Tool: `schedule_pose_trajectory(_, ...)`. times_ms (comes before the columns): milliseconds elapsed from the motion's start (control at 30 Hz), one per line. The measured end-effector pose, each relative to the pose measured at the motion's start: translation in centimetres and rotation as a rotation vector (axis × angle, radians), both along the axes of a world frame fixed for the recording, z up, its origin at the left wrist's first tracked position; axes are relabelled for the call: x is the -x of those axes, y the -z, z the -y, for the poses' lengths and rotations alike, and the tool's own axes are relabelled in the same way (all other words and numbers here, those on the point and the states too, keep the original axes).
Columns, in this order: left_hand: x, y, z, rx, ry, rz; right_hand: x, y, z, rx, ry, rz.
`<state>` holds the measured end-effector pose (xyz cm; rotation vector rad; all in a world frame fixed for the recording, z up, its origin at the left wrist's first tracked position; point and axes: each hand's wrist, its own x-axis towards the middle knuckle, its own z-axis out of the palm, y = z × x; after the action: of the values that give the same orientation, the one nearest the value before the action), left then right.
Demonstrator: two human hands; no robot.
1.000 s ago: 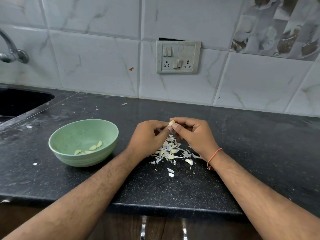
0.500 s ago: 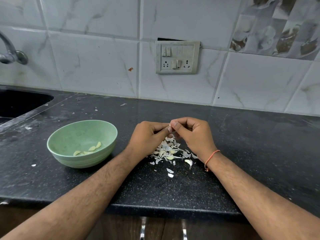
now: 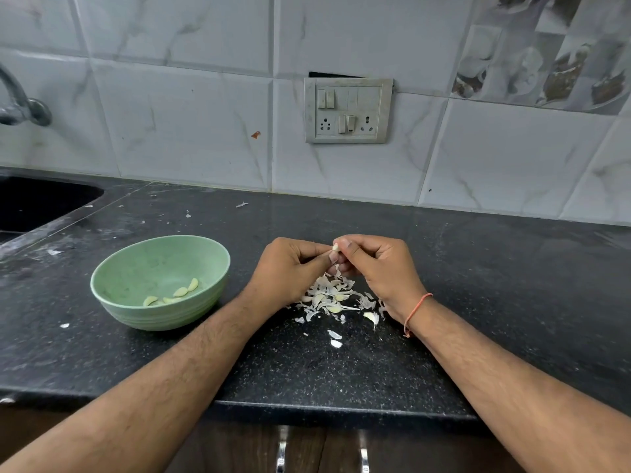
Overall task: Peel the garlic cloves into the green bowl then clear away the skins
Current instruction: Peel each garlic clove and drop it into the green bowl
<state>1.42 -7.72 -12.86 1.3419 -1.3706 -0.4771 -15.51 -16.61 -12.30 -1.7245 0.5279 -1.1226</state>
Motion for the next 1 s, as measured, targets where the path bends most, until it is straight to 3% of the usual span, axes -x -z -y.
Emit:
schedule_pose_trajectory(233,0.1,-0.2,0.3,-0.024,-0.011,-0.055,0.6,-1.2,0.1,0.103,-0.056,-0.019)
schedule_pose_trajectory(467,0.4,0.0,0.4,-0.041,0.014,0.047,0.7,-1.1,1.0,0.131,-0.042,-0.08)
schedule_pose_trajectory(633,0.2,-0.5,0.2,0.083,-0.12,-0.005,0.6,-1.0,1.4,0.164,0.001,-0.08)
schedule_pose_trajectory(833,0.4,-0.7,-0.1,0.253,-0.117,0.157,0.7,-1.1,1.1,0.129,-0.071,-0.106)
schedule_pose_trajectory(1000,0.4,-1.0,-0.2,0.272,-0.129,0.157,0.6,-1.4,0.6,0.004,-0.097,-0.031)
